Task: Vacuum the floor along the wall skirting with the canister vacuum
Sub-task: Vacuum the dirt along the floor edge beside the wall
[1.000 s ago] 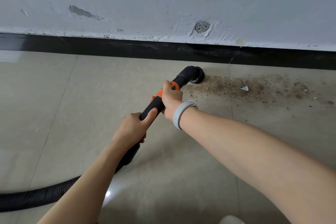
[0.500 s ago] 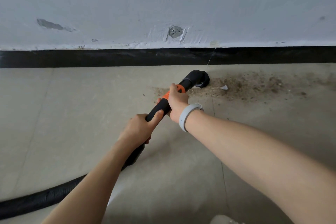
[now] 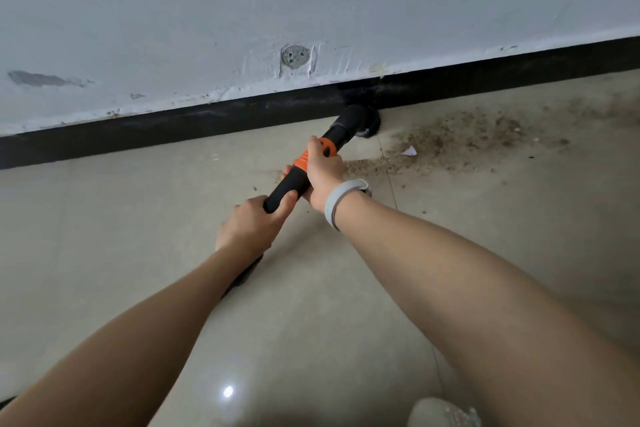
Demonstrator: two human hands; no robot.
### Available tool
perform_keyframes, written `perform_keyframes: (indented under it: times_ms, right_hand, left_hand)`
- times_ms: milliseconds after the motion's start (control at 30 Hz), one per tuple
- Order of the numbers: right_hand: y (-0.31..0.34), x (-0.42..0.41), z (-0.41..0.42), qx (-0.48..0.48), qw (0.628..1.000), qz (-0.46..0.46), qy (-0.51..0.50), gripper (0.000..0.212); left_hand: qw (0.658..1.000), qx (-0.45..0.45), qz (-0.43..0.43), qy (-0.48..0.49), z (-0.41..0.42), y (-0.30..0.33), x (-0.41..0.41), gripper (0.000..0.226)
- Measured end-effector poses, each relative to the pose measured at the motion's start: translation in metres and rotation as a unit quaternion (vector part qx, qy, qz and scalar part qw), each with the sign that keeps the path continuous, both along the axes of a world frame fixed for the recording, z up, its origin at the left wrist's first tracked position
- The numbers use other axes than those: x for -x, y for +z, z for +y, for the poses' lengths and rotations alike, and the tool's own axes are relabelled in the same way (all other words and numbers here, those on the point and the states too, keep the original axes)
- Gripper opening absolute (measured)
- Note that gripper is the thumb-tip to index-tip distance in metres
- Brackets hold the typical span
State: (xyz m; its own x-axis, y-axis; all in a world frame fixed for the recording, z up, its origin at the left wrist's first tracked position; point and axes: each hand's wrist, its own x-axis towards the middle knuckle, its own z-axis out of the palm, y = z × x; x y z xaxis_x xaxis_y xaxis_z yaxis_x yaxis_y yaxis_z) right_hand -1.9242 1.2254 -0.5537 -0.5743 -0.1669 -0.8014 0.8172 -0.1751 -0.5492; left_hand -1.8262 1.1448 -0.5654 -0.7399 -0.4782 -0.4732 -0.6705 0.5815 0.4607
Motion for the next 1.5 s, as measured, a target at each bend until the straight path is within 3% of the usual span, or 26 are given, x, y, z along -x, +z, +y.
perform_keyframes:
  times_ms: [300,467,667,833,1200,1367,1500]
  right_hand:
    - [-0.012,-0.03,0.011,-0.01,0.999,-0.01,-0.031,0.028]
    - [0.003,-0.044,0.007,-0.046,0.998,0.025,-0.033,0.031]
    - [0.024,-0.065,-0.033,-0.035,0.997,0.045,0.05,0.023]
    - [0.015,-0.124,-0.077,-0.052,0.988,0.04,0.14,0.041]
    - [0.007,-0.218,-0.138,0.006,0.955,0.019,0.296,0.038]
    - [0.004,-0.249,-0.159,-0.036,0.941,0.019,0.336,0.045]
    - [-0.009,-0.247,-0.147,-0.026,0.951,-0.015,0.309,0.047]
  left_hand:
    - [0.999,0.018,-0.022,-0.031,0.011,-0.004,-0.032,0.054]
    - [1.0,-0.001,0.003,-0.019,0.009,0.005,-0.045,0.06]
    - [0.996,-0.034,0.059,0.063,-0.016,0.02,-0.081,0.06]
    - [0.987,-0.042,0.054,0.144,-0.036,0.019,-0.146,0.054]
    - [0.941,-0.002,0.069,0.332,-0.053,0.018,-0.249,0.062]
    - [0.932,0.002,0.045,0.36,-0.059,0.016,-0.271,0.065]
    - [0.942,-0.003,0.032,0.335,-0.054,0.016,-0.273,0.061]
